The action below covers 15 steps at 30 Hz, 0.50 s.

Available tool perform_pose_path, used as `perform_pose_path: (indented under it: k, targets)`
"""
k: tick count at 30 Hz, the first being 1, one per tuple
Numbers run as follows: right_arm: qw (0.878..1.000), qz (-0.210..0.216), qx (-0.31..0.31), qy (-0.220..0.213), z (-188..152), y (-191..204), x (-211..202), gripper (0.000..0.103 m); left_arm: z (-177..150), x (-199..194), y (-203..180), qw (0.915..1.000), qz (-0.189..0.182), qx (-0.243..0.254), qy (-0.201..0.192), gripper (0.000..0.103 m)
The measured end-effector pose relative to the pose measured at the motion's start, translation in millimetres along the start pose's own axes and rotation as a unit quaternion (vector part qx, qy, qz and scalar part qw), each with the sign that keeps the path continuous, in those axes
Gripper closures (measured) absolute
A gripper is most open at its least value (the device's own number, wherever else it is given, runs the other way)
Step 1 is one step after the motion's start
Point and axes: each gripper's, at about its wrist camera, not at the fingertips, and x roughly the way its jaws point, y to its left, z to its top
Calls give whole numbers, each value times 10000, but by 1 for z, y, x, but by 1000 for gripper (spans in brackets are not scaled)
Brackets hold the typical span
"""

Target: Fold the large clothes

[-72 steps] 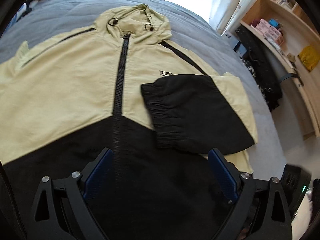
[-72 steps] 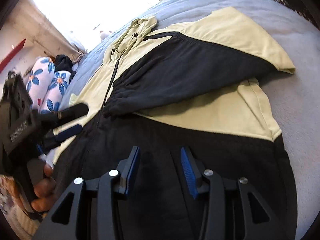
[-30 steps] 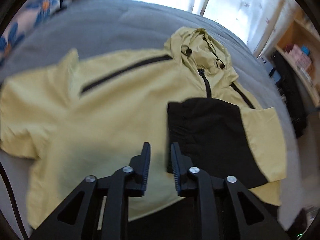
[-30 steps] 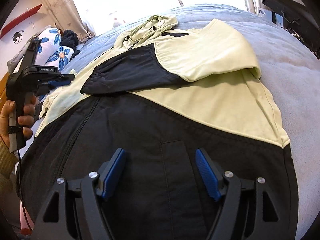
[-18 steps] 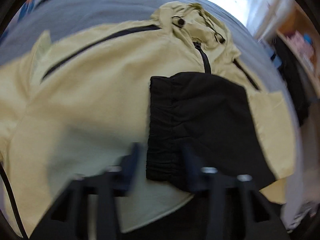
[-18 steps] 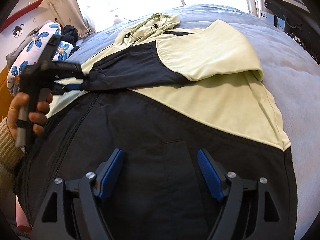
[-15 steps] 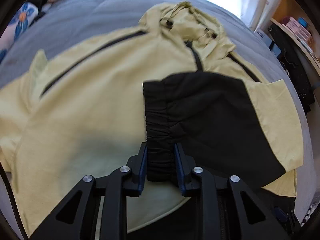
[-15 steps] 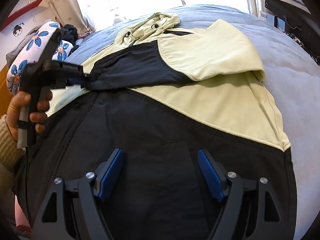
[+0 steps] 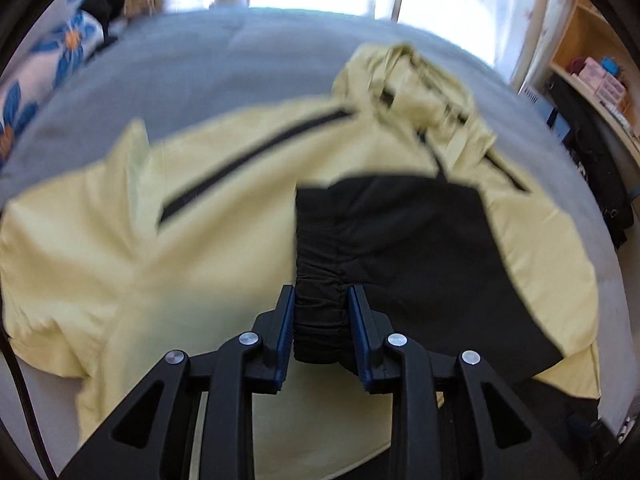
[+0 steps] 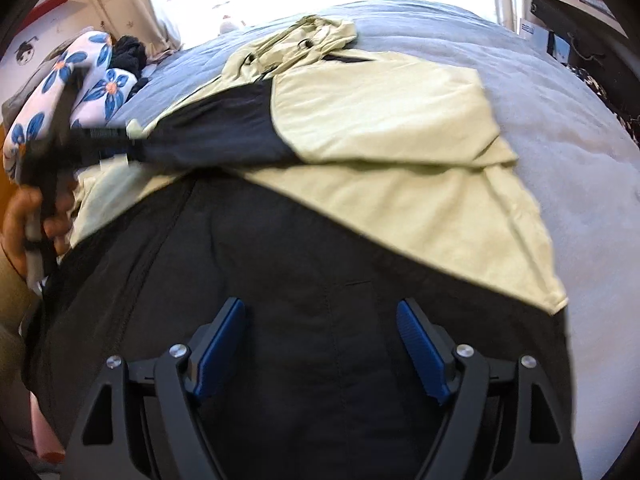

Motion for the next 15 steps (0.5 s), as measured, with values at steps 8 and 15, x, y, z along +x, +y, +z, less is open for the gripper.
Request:
perform_pose_path:
  k: [8,15]
  targets:
    - [9951,-575,624,-510,59,-87,-35,25,9,24,6,9993,-240,-294,17,54]
    - [9923,-447,1120,-277,82,-160,-12,57,22,33,-27,9990,95,432,-83,75]
